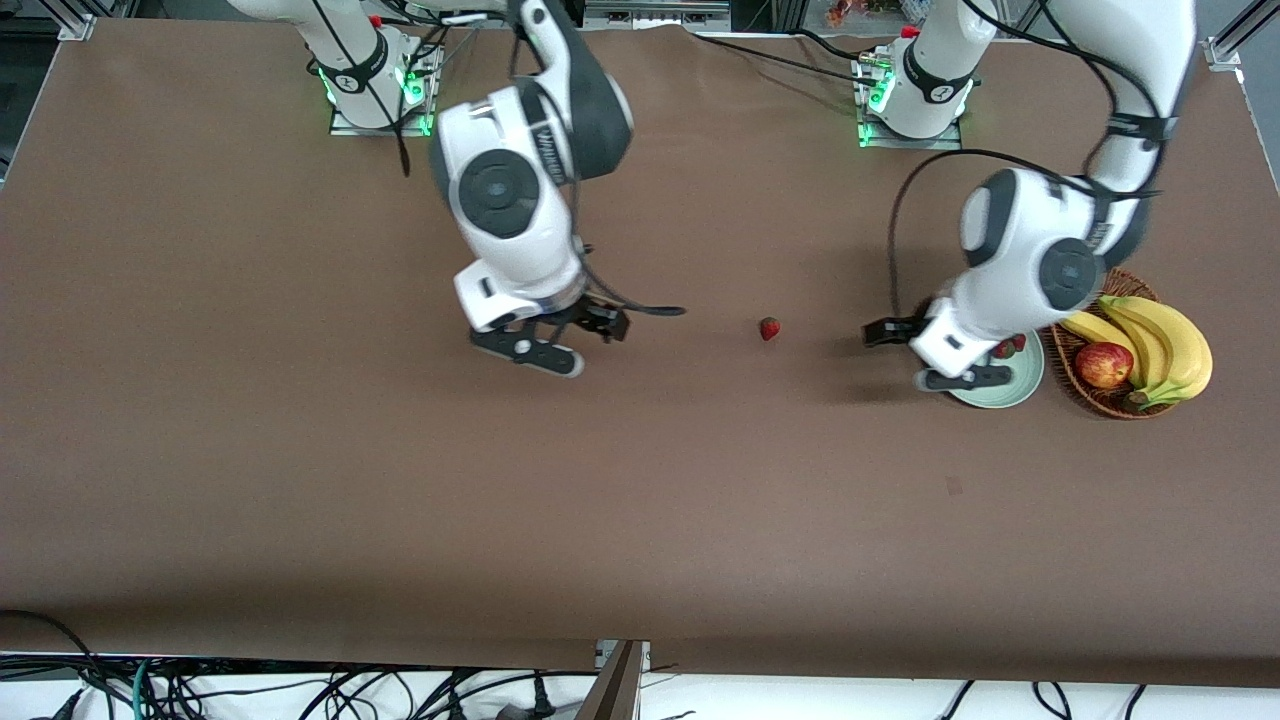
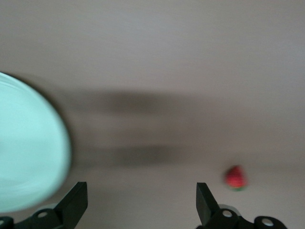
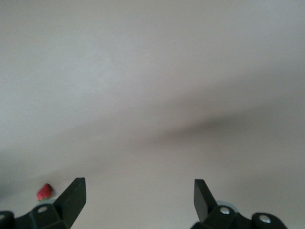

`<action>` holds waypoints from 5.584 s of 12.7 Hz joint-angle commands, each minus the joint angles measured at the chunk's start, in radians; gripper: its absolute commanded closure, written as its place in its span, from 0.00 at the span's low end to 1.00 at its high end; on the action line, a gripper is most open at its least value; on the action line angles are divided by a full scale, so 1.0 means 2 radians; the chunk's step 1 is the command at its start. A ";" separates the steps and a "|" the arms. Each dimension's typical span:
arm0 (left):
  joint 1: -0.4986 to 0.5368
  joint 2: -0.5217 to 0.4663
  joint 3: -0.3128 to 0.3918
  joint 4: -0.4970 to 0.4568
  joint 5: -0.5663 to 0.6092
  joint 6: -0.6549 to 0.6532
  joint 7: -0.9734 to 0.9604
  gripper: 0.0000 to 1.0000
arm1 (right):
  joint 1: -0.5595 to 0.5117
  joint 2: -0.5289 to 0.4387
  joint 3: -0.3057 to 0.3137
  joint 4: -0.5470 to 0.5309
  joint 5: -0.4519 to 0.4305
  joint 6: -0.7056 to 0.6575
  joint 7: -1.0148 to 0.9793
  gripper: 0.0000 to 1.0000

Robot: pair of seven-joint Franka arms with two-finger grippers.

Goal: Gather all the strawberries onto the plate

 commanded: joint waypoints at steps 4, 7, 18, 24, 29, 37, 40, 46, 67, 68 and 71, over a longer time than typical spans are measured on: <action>-0.010 0.085 -0.109 -0.001 0.101 0.106 -0.213 0.00 | -0.121 -0.169 0.096 -0.101 -0.117 -0.034 -0.116 0.00; -0.014 0.117 -0.111 -0.003 0.112 0.131 -0.227 0.00 | -0.213 -0.255 0.170 -0.165 -0.184 -0.035 -0.178 0.00; -0.016 0.126 -0.111 -0.007 0.115 0.116 -0.250 0.76 | -0.475 -0.395 0.397 -0.249 -0.292 -0.055 -0.262 0.00; -0.005 0.087 -0.050 0.099 0.052 -0.051 -0.140 0.78 | -0.475 -0.380 0.397 -0.220 -0.316 -0.055 -0.265 0.00; -0.003 0.052 0.082 0.081 0.026 -0.109 0.078 0.78 | -0.477 -0.362 0.397 -0.177 -0.320 -0.075 -0.263 0.00; 0.003 0.080 0.130 -0.004 0.026 0.010 0.181 0.67 | -0.481 -0.352 0.395 -0.177 -0.320 -0.071 -0.256 0.00; 0.003 0.074 0.136 0.003 0.026 -0.003 0.207 0.00 | -0.481 -0.352 0.395 -0.177 -0.320 -0.074 -0.256 0.00; 0.003 -0.025 0.139 0.031 0.026 -0.081 0.201 0.00 | -0.479 -0.357 0.396 -0.177 -0.319 -0.079 -0.258 0.00; 0.023 -0.104 0.089 0.210 0.066 -0.323 0.158 0.00 | -0.480 -0.321 0.388 -0.155 -0.314 -0.014 -0.255 0.00; 0.024 -0.104 0.089 0.210 0.080 -0.322 0.165 0.00 | -0.479 -0.321 0.388 -0.155 -0.315 -0.017 -0.256 0.00; 0.023 -0.104 0.089 0.210 0.082 -0.321 0.167 0.00 | -0.479 -0.321 0.388 -0.156 -0.313 -0.019 -0.255 0.00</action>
